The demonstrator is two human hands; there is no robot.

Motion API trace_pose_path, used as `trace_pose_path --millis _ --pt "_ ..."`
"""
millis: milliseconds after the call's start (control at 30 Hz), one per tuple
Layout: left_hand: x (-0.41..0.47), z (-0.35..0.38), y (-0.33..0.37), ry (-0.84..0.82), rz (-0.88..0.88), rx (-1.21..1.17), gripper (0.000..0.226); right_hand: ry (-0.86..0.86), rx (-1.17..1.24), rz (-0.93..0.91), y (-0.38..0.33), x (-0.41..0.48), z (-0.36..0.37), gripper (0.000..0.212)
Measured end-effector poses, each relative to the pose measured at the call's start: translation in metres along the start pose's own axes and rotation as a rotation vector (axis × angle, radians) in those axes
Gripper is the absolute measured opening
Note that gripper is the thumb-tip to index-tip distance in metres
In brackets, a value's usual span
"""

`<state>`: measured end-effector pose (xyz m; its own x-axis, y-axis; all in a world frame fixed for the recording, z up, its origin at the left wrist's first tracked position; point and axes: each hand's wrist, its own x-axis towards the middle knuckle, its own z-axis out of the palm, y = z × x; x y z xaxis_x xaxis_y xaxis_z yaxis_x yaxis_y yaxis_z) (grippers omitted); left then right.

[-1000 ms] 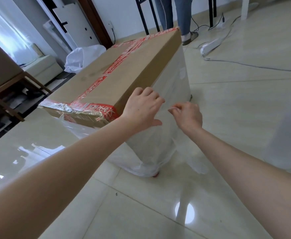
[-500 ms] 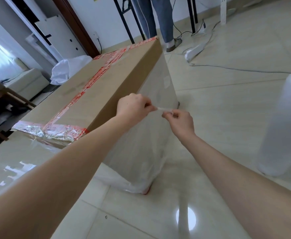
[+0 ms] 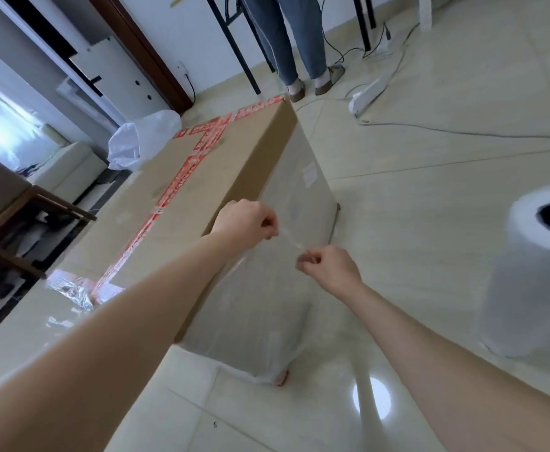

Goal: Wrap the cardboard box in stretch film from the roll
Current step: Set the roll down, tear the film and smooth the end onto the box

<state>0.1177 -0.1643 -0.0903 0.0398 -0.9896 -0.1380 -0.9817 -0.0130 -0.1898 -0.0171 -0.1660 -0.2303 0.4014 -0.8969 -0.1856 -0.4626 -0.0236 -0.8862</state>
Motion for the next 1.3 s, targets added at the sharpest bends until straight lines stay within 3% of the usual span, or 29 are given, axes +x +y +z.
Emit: trace_pose_path --millis 100,267,433,700,833,1067,1167,1300 --pt "0.0 -0.013 0.007 -0.012 -0.03 0.028 0.009 0.029 -0.193 0.017 -0.004 -0.006 -0.019 0.025" --pt "0.013 -0.008 0.009 0.043 0.068 0.163 0.015 0.019 -0.308 -0.053 0.01 0.005 -0.014 0.015" --pt "0.025 0.004 -0.013 0.067 0.166 0.26 0.015 0.101 -0.381 0.028 0.044 0.02 0.011 0.019" --pt "0.033 0.007 -0.026 0.164 0.38 0.441 0.019 0.282 -0.062 0.311 0.053 0.021 0.018 0.008" --pt "0.039 0.015 -0.024 0.17 0.43 0.515 0.027 0.351 0.02 0.3 0.066 0.025 0.019 0.007" --pt "0.042 0.018 -0.016 0.137 0.411 0.573 0.016 0.306 0.136 0.221 0.105 0.037 0.032 0.001" --pt "0.044 0.014 -0.016 0.08 0.356 0.573 0.01 0.283 0.161 0.187 0.113 0.041 0.024 0.008" --pt "0.044 0.018 -0.019 0.081 0.301 0.532 0.01 0.047 0.076 0.149 0.122 0.041 0.022 0.031"
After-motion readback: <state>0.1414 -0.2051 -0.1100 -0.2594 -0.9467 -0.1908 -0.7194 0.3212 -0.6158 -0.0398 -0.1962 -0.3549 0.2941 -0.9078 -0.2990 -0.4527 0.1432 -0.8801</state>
